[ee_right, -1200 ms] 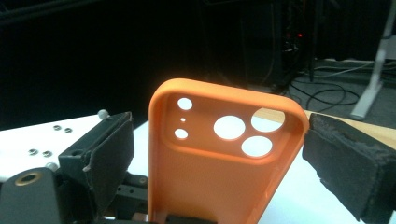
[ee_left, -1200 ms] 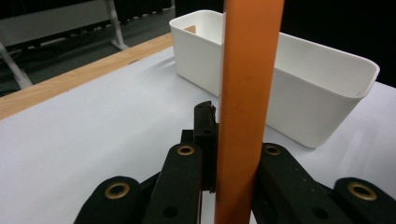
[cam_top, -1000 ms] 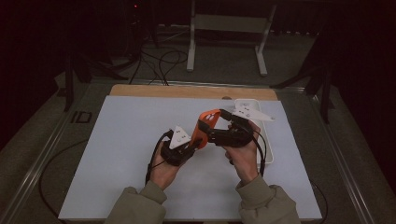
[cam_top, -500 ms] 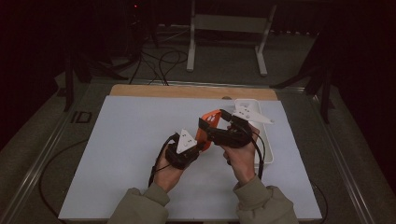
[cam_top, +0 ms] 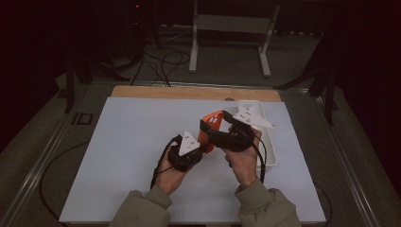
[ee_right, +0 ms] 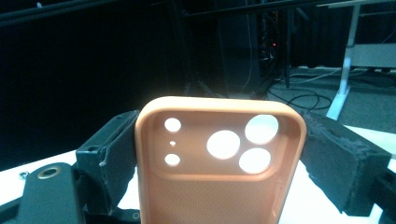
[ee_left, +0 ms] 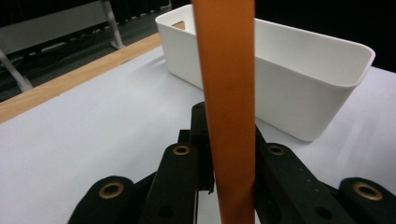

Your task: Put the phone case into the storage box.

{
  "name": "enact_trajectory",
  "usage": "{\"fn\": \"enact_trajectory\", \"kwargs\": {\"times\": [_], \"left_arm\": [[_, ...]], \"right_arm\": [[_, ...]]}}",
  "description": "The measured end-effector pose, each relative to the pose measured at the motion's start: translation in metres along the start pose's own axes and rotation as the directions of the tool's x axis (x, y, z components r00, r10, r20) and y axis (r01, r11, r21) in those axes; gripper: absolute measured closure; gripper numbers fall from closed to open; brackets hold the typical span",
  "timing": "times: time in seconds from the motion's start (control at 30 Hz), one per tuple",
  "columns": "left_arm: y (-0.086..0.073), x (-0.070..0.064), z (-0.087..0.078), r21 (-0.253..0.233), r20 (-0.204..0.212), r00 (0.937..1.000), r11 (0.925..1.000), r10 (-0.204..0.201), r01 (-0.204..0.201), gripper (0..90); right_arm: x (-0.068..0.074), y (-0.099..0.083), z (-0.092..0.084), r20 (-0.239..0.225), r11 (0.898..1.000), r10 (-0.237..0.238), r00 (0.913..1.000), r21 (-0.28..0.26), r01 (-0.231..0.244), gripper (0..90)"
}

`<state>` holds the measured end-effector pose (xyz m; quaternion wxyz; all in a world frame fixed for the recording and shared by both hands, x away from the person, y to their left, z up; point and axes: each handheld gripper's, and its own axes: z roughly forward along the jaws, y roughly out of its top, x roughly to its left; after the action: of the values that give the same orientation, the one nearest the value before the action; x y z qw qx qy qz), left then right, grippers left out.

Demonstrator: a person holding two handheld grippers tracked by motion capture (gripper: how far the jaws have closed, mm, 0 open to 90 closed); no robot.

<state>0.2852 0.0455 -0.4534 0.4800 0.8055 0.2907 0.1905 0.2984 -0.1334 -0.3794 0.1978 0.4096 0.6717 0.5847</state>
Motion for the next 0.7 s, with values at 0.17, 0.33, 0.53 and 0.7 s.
{"fn": "enact_trajectory", "kwargs": {"times": [0.17,0.33,0.53,0.7], "left_arm": [[0.0010,0.0002,-0.0013,-0.006,0.023,0.9997,1.0000,-0.004,0.005,77.9],[0.0023,0.0014,-0.0043,-0.013,0.038,0.9993,0.9999,-0.005,0.006,59.9],[0.0038,0.0040,-0.0073,-0.042,0.025,0.9987,0.9981,-0.044,0.045,35.3],[0.0060,0.0064,-0.0088,-0.046,0.014,0.9974,0.9964,-0.070,0.071,17.5]], "right_arm": [[0.0009,0.0000,-0.0002,-0.001,1.000,-0.011,0.9999,-0.008,0.011,16.4],[-0.0009,-0.0004,0.0004,-0.010,1.000,-0.007,0.9999,-0.006,0.007,16.5],[-0.0015,-0.0001,0.0004,-0.013,1.000,-0.013,0.9998,-0.004,0.013,16.6],[-0.0010,0.0000,0.0017,-0.013,1.000,-0.020,0.9997,0.004,0.020,16.5]]}}
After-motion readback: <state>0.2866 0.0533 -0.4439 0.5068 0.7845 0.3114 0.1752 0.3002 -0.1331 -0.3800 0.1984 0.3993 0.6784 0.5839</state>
